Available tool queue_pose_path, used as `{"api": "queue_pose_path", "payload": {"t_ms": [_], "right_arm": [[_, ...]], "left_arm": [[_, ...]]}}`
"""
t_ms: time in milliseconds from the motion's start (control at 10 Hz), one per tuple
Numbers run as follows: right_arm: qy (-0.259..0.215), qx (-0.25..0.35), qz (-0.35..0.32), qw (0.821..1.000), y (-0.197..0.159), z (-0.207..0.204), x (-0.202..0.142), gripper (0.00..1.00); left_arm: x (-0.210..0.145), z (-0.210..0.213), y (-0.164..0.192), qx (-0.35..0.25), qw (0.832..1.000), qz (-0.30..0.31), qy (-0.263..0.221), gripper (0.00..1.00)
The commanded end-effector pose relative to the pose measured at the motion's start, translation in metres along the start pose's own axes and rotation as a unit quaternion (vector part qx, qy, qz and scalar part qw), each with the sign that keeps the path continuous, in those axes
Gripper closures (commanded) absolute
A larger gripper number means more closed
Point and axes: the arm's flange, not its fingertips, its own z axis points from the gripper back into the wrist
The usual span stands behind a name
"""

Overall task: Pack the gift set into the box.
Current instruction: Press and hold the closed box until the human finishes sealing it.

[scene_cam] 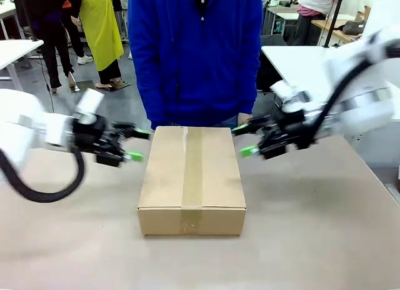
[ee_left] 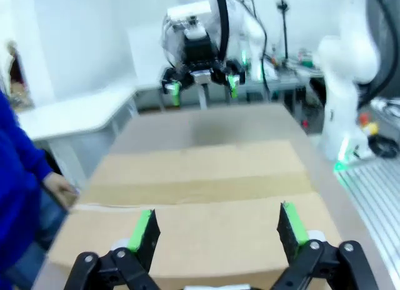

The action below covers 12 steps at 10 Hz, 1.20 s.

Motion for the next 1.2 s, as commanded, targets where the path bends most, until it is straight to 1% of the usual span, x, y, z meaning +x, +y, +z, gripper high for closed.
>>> {"api": "queue_pose_path", "payload": {"t_ms": [0,100,200,300,400,1100], "right_arm": [[-0.087,-0.109,-0.008,0.99,0.038,0.101,-0.029,0.0],[-0.119,-0.17,-0.02,0.978,0.054,0.141,-0.056,0.0],[-0.15,-0.251,-0.057,0.955,0.065,0.178,-0.078,0.0],[-0.125,-0.272,-0.087,0.95,0.067,0.186,-0.087,0.0],[-0.111,-0.18,-0.056,0.976,0.064,0.166,-0.054,0.0],[-0.111,-0.18,-0.056,0.976,0.064,0.166,-0.054,0.0]], "left_arm": [[-0.017,0.082,-0.021,0.058,0.995,0.0,-0.08,0.0],[-0.037,0.111,-0.021,0.093,0.991,0.025,-0.096,0.0],[-0.055,0.135,-0.025,0.069,0.988,0.045,-0.128,0.0],[-0.063,0.149,-0.031,0.048,0.985,0.055,-0.159,0.0],[-0.027,0.131,-0.034,0.087,0.991,0.034,-0.101,0.0],[-0.027,0.131,-0.034,0.087,0.991,0.034,-0.101,0.0]]}}
